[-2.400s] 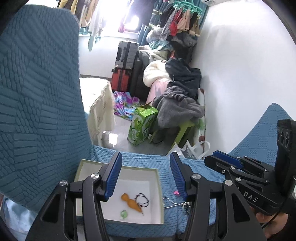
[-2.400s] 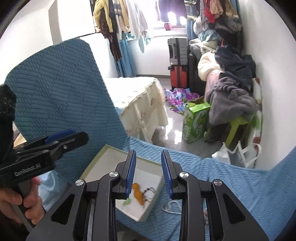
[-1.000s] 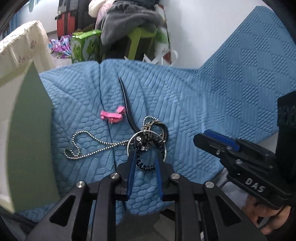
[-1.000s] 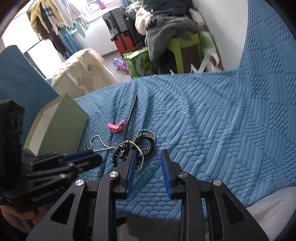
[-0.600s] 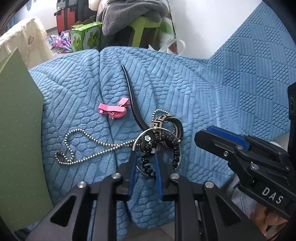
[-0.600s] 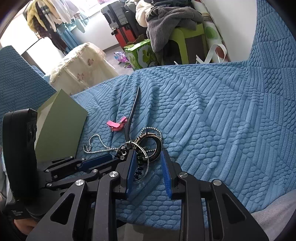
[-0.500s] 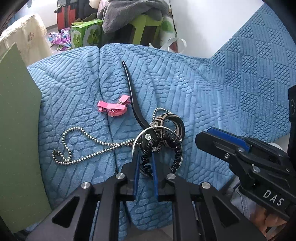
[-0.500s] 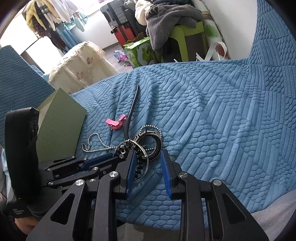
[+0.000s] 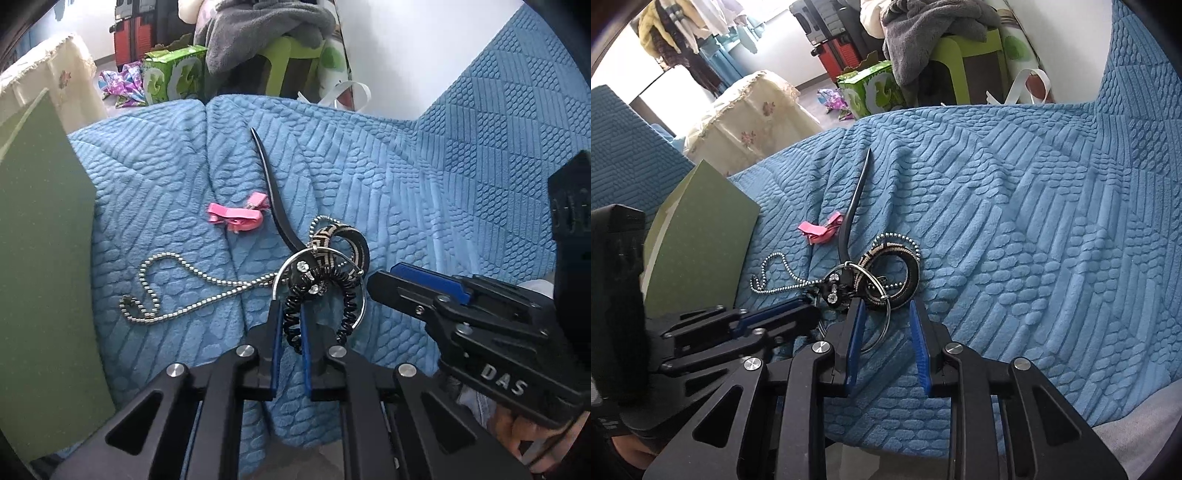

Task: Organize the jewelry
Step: 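Lift the coil bracelet with the left gripper while the right gripper grasps a small silver piece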

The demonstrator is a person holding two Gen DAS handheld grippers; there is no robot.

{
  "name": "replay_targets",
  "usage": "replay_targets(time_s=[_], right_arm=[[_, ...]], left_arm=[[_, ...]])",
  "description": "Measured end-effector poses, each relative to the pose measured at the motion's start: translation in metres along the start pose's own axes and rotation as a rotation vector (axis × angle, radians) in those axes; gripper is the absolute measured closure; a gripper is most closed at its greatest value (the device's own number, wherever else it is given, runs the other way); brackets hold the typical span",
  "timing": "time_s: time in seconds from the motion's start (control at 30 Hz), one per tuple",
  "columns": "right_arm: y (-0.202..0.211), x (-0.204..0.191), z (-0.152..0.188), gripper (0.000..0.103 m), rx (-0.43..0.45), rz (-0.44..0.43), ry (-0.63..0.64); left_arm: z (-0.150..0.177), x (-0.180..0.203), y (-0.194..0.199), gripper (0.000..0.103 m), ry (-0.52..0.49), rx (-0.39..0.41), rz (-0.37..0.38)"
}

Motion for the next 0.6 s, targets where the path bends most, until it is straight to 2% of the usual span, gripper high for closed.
replay_targets(time_s=[0.27, 0.33, 0.37, 0.4, 0.53, 0.6], right_arm=[[-0.01, -0.011, 0.009, 0.077, -0.024, 0.019, 0.057], [-0.012, -0.016, 0.012, 0.07, -0.013, 0.054, 0.093], [-0.014, -0.019, 0.015, 0.057, -0.017, 0.059, 0.108], [-0.016, -0.022, 0.017, 0.049, -0.019, 0.064, 0.121], [-0.024, -0.028, 0.021, 0.045, -0.007, 0.106, 0.157], [-0.027, -0.03, 0.023, 0.038, 0.0, 0.121, 0.165]], left_arm=[[0.015, -0.021, 0.027, 0.096, 0.066, 0.014, -0.018], [0.018, -0.025, 0.032, 0.096, 0.069, 0.016, -0.029], [0.02, -0.026, 0.034, 0.096, 0.069, 0.017, -0.034], [0.021, -0.027, 0.036, 0.096, 0.068, 0.018, -0.04], [0.026, -0.033, 0.041, 0.096, 0.088, 0.022, -0.052], [0.028, -0.035, 0.043, 0.096, 0.096, 0.029, -0.052]])
Point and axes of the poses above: each gripper's, at about its wrist camera, not at the fingertips, and y roughly against the way its jaws point, x to its right, z to its underside, the point moved 6 cm from there along -y, roughly the way its jaws point, and after that the axes turned 12 degrees about -y, right-handed, at the moved point
